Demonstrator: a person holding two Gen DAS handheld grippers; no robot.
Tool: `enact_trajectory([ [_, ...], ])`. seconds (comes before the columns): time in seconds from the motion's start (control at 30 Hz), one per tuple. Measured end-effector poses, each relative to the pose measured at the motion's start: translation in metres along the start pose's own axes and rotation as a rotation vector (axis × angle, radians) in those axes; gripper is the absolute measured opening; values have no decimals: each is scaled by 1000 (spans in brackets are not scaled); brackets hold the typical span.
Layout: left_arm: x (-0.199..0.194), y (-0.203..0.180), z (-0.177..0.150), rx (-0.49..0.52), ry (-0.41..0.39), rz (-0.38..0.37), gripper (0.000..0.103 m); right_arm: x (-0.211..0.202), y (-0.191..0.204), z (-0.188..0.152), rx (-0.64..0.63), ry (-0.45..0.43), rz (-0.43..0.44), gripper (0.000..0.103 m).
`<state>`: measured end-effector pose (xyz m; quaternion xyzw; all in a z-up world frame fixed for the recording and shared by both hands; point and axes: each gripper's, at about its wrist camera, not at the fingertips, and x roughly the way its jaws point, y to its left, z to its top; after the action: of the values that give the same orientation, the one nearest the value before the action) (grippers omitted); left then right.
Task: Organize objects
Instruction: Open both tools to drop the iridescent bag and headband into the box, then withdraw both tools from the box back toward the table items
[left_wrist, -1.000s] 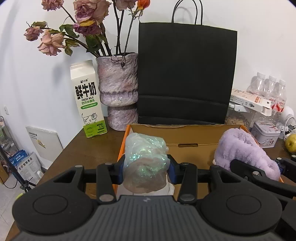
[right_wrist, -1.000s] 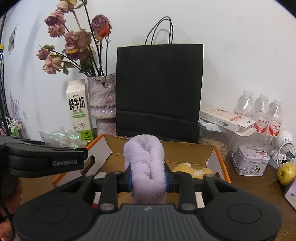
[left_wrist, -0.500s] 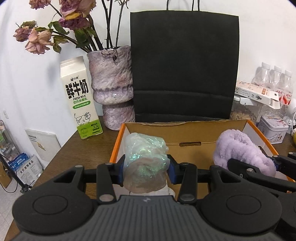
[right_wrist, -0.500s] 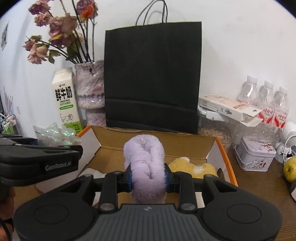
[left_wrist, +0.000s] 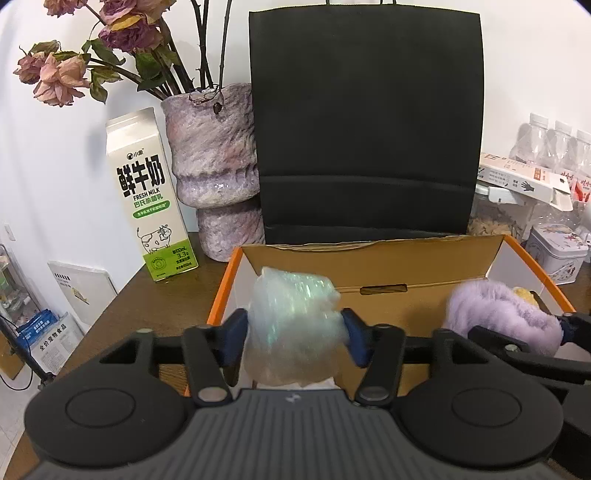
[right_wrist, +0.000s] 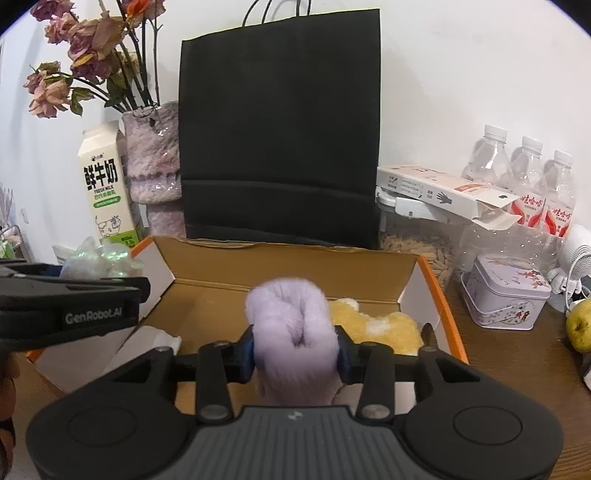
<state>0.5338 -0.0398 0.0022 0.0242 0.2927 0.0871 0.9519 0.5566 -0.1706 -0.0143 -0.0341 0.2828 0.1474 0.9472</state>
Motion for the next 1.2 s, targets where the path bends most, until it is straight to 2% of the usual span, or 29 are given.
enact_trajectory([
  [0.13, -1, 0, 0, 3, -12, -1, 72, -1, -3, -1, 1, -5, -15, 64],
  [0.2, -2, 0, 0, 7, -24, 0, 91, -1, -3, -2, -1, -10, -26, 85],
  [0.23, -3, 0, -1, 6, -35, 1, 98, -2, -3, -2, -6, -14, -34, 92],
  [0.27, -4, 0, -1, 4, -51, 2, 103, -3, -3, -2, -10, -18, -39, 93],
  [0.4, -8, 0, -1, 12, -63, 4, 103, -4, -5, -3, -6, -17, -53, 103],
  [1.2, -60, 4, -5, 14, -98, 8, 103, -53, 1, -5, -8, -50, -49, 103],
])
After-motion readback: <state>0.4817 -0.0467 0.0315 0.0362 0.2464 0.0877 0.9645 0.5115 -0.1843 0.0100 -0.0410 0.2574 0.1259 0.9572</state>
